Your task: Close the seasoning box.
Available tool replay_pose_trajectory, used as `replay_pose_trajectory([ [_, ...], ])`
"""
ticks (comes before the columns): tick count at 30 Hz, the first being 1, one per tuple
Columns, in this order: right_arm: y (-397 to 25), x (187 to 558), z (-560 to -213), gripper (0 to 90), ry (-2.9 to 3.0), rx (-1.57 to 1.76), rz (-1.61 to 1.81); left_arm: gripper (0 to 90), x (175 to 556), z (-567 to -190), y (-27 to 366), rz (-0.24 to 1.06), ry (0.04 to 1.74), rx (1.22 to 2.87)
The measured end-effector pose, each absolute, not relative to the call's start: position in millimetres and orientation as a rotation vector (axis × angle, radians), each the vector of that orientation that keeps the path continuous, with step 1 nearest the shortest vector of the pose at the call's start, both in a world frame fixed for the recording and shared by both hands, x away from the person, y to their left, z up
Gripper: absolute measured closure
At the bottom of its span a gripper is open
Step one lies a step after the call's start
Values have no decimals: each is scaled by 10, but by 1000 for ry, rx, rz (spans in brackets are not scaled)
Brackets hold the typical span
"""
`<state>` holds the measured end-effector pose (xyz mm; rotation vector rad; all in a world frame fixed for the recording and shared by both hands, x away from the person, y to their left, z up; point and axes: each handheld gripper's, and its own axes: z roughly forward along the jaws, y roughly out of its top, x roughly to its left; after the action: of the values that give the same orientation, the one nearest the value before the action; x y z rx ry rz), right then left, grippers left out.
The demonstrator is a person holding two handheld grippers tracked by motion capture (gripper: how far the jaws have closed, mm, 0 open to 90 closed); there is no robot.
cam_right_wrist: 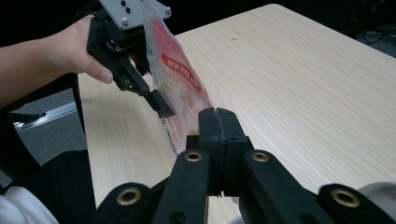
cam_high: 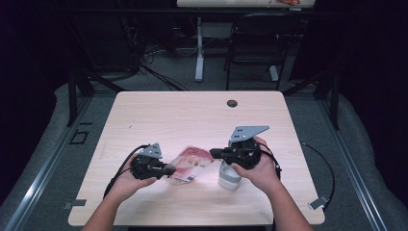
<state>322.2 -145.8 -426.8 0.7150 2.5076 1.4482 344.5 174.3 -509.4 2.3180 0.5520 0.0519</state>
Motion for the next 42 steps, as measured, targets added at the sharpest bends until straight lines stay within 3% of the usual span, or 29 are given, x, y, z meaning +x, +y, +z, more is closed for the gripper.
replay_pose_trajectory([
  [20,-1297,3259,-4274,792,2528,690,1428,775,3428,-5163,1815,70,568,2322],
  [32,-1135,3255,-4206,856,2565,588,1362,709,3438,-5151,1886,48,587,2299],
  [42,-1029,3266,-4175,849,2575,556,1354,665,3406,-5068,1969,61,599,2280],
])
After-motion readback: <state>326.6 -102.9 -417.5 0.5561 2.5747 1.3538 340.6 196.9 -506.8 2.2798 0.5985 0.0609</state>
